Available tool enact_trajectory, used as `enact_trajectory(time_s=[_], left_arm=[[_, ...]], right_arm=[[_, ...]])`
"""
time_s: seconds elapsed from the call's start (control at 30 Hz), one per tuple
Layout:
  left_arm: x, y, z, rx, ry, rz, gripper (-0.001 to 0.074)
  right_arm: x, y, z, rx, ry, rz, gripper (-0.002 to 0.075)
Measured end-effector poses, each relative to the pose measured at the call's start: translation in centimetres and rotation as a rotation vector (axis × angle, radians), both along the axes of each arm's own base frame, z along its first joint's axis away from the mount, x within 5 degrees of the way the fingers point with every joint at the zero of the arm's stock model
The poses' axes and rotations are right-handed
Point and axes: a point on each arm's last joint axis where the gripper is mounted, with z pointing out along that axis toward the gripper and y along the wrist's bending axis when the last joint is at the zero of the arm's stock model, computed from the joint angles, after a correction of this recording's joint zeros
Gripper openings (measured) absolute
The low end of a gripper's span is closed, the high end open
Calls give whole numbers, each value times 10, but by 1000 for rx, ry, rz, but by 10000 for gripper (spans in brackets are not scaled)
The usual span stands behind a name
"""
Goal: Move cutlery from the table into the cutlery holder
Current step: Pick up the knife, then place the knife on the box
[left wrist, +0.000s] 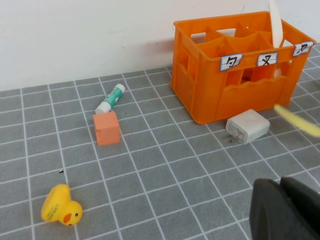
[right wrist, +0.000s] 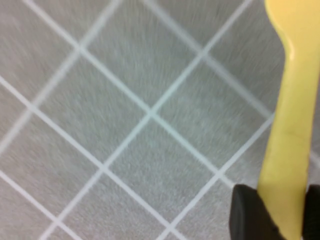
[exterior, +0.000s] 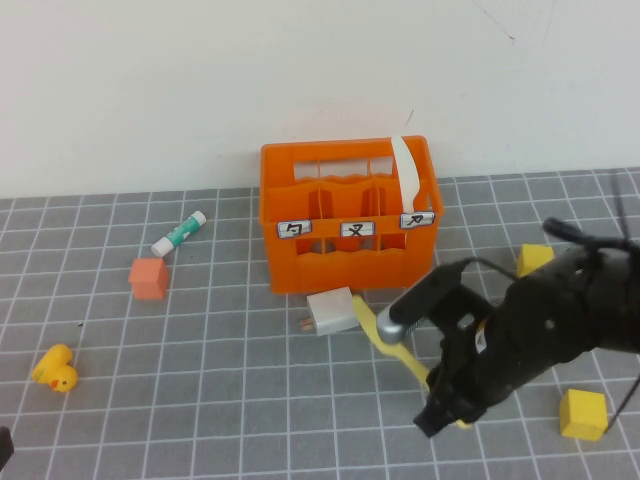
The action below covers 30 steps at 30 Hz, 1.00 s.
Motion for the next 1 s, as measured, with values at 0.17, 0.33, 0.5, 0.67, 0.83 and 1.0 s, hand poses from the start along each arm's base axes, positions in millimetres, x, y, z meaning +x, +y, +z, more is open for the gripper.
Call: enact_trajectory(time_s=[0.17, 0.33, 0.5, 0.67, 0.83, 1.0], left_arm=[[0, 0, 0, 0, 0, 0, 0], [0, 0, 0, 5, -3, 2, 0], [0, 0, 0, 10, -5, 1, 0], [0, 0, 0, 14, -7, 1, 0], [0, 0, 0, 14, -7, 1, 0], [0, 0, 0, 14, -7, 1, 0]], right_arm=[[-3, -2, 23, 44, -58, -2, 200], [-5, -4, 43, 85, -115, -2, 200], [-7, -5, 64, 128, -172, -3, 200], [-2, -1, 98, 196, -259, -5, 200], [9, 6, 134, 261, -366, 5, 200], [20, 10, 153, 285, -540, 56, 200]])
